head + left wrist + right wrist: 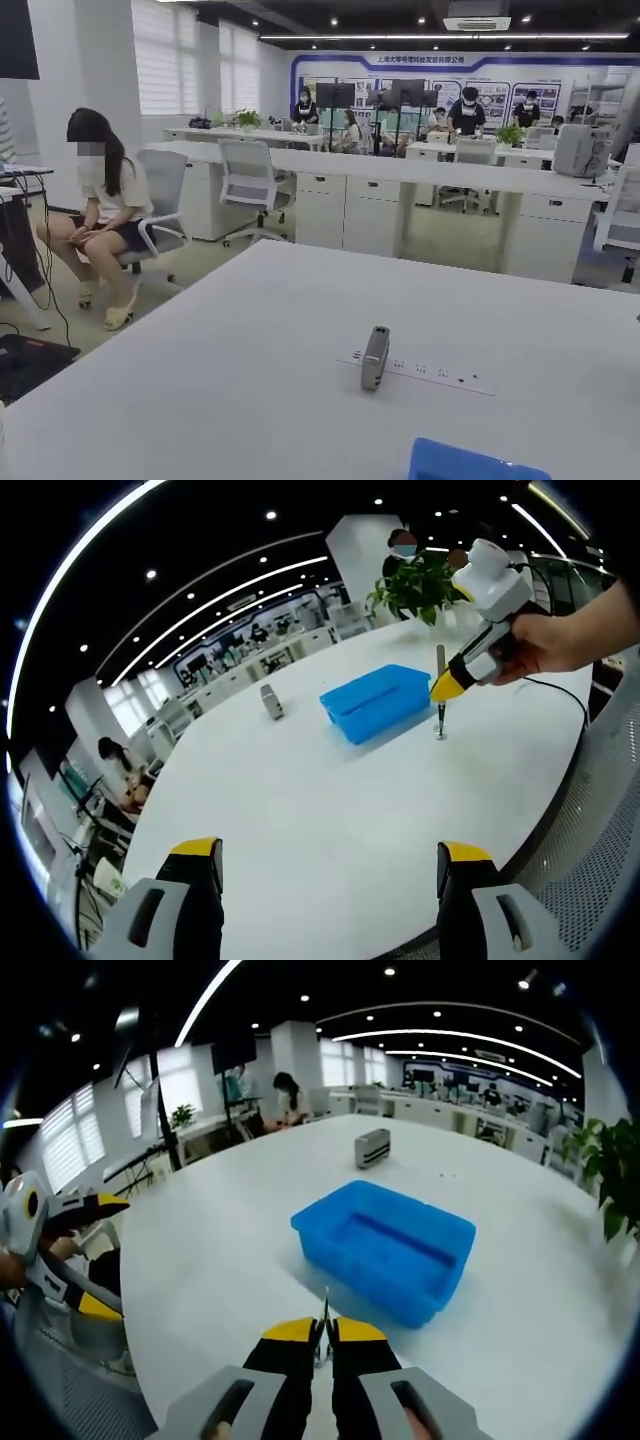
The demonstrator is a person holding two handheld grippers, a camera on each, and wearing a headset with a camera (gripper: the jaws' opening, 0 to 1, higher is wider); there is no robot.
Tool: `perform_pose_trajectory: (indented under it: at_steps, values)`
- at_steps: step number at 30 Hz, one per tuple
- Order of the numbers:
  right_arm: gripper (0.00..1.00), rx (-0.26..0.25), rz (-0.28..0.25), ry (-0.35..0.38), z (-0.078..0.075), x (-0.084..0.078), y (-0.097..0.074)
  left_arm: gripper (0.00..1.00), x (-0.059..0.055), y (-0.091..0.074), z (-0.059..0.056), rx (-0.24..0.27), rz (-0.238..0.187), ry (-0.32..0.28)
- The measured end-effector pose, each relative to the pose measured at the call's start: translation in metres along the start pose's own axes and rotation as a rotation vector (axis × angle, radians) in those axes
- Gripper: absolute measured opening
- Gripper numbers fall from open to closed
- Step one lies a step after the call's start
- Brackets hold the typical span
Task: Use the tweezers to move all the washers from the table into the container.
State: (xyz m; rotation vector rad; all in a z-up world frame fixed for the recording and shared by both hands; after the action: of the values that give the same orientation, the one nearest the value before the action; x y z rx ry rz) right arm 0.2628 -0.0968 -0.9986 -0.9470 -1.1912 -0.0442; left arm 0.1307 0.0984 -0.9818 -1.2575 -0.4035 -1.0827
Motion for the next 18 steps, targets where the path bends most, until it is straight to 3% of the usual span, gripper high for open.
perform_pose_trajectory:
  at_steps: [18]
  values:
    - [0.01,-0.005,-0.022,-0.021,0.002,0.021,-0.007,0.9,0.003,-0.003,0.002,0.011,-0.022,-0.009]
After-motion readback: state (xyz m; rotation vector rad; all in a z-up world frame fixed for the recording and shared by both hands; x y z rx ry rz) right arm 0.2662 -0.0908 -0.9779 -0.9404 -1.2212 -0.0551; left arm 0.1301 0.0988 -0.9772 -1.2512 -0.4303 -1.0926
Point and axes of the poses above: the centre of the closed fingertips' face, and the gripper's own axes: y roughly forward along the fingers, z roughly to its left, x roughly out of its top, the point moved 4 cm from there along -y, roughly backward along the fingers, and after that the axes turned 2 degrees about -y, right-handed, at the moved point
